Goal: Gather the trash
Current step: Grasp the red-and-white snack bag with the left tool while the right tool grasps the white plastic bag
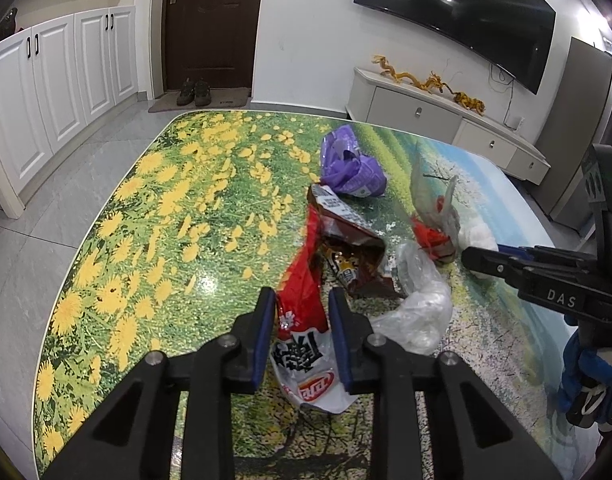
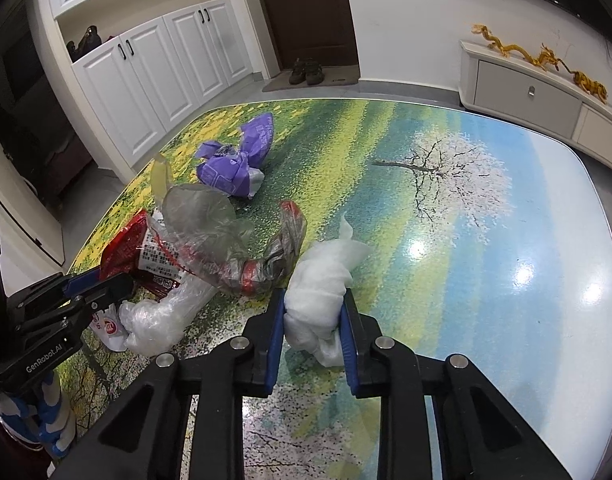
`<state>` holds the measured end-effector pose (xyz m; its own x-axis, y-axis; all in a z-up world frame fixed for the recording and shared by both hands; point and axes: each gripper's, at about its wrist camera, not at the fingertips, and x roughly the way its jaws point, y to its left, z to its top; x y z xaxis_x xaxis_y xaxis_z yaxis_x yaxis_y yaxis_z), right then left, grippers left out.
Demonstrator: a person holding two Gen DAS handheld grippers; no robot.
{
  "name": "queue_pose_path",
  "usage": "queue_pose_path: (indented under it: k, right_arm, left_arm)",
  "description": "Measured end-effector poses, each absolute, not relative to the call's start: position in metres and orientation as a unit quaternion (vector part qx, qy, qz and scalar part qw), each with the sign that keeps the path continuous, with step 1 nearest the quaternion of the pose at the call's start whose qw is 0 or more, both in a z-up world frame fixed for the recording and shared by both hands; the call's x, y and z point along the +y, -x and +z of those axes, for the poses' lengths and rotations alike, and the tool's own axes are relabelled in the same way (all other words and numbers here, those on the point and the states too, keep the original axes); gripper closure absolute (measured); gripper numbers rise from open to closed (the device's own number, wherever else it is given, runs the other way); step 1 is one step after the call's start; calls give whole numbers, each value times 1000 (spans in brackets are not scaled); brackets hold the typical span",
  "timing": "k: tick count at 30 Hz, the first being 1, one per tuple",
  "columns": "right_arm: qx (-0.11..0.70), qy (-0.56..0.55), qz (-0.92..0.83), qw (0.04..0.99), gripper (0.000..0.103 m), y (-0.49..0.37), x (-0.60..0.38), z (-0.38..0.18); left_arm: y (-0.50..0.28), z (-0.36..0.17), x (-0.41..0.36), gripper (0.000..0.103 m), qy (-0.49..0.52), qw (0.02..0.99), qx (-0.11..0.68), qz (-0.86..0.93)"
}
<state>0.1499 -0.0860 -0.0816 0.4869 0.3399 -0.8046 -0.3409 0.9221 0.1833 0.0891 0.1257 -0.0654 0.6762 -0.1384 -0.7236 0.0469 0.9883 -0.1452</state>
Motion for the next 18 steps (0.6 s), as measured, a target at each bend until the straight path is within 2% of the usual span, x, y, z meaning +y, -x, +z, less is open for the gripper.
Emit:
queue_pose_path:
  k: [18]
  right_arm:
    - [466,-8,201,861,79,-139,-90,-79]
  left_arm:
    - [-84,-63,130,82,58,916,396,-44]
